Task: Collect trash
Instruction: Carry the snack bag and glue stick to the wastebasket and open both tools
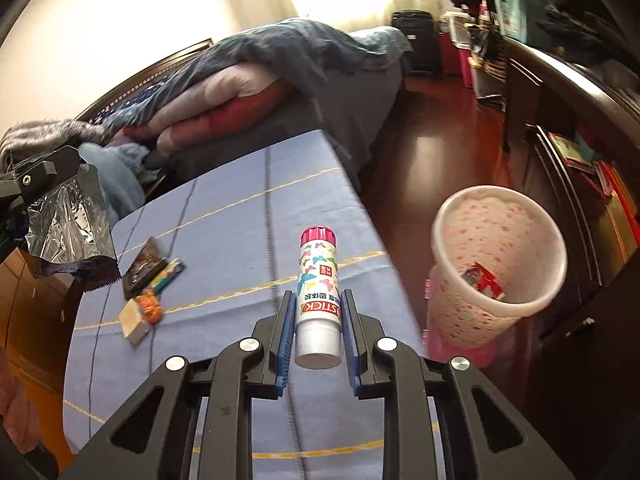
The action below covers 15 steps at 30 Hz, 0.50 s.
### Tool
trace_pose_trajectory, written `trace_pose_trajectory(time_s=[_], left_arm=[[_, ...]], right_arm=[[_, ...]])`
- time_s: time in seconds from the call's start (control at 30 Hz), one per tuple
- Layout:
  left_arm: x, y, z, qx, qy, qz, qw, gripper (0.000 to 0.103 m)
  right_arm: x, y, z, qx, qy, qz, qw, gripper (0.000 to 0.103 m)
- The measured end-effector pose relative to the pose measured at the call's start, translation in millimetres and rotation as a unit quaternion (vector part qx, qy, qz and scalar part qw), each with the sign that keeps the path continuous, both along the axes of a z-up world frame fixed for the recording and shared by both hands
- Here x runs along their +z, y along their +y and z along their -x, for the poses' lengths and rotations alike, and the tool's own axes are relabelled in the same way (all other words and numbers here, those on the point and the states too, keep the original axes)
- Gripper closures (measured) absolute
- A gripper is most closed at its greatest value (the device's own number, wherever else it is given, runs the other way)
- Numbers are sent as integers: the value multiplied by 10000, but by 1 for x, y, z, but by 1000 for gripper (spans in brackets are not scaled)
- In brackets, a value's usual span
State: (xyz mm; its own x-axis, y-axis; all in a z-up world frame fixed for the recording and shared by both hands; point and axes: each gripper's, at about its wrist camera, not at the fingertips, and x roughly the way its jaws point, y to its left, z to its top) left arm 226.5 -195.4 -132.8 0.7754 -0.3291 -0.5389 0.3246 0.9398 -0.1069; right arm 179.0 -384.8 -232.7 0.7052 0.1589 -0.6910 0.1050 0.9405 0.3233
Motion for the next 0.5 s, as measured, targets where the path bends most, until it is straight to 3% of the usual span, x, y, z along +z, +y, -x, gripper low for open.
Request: trace_pose_trajectory(time_s=[0.5], left_arm=[[-12, -90, -11, -855, -3, -283, 9959, 62]], right_arm=[[-17, -83, 13, -833, 46, -157, 9964, 80]])
